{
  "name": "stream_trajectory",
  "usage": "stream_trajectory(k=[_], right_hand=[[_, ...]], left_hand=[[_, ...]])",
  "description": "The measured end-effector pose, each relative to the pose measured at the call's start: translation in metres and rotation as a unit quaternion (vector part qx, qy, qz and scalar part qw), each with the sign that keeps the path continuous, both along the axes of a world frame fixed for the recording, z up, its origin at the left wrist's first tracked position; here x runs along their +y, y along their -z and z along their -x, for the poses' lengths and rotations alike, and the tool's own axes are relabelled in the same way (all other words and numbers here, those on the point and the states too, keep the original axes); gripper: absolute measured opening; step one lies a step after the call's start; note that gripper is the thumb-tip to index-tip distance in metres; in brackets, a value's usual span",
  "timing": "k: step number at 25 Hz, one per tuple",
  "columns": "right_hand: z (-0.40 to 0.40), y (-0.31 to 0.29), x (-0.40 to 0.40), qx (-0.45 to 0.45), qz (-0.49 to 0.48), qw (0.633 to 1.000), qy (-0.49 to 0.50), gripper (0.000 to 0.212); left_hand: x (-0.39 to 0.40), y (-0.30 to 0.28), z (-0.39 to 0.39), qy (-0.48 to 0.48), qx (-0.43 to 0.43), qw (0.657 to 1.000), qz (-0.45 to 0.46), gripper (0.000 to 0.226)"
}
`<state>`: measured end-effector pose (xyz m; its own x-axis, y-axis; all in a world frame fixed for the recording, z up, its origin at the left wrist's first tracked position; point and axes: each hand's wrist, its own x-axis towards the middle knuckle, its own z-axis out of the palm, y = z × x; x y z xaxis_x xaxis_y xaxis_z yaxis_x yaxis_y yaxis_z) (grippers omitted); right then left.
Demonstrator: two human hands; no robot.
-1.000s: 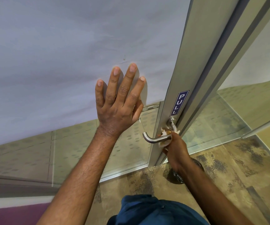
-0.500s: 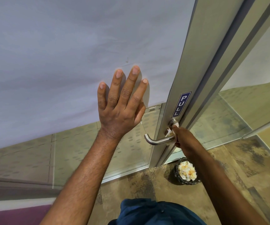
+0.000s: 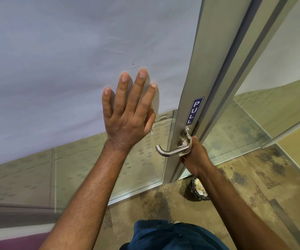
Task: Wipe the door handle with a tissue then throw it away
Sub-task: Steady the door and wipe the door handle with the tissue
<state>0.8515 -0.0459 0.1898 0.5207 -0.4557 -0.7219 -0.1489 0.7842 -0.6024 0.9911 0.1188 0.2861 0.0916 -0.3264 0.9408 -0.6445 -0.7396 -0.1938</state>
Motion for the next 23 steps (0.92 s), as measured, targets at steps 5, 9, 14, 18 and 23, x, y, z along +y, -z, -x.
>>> stream_trajectory(k=[5,9,14,18,23], right_hand=[[0.003,0.000,0.036,0.038,0.086,0.996,-0.009,0.034],[0.005,0.005,0.066,0.032,0.189,0.974,-0.119,0.039],[0.025,0.016,0.073,-0.013,0.258,0.942,-0.213,0.048],[0.049,0.030,0.049,0.010,0.271,0.942,-0.198,0.056],[0.085,0.046,0.004,0.036,0.219,0.957,-0.187,0.030]], left_hand=[[0.000,0.000,0.000,-0.001,0.003,1.000,-0.005,0.060],[0.000,0.000,0.000,0.003,0.007,1.000,-0.010,0.058],[0.003,-0.002,0.002,0.017,0.019,1.000,-0.010,0.056],[0.002,-0.003,0.005,0.039,0.034,0.999,-0.003,0.053],[-0.002,0.001,0.028,0.085,0.112,0.990,-0.021,0.041]])
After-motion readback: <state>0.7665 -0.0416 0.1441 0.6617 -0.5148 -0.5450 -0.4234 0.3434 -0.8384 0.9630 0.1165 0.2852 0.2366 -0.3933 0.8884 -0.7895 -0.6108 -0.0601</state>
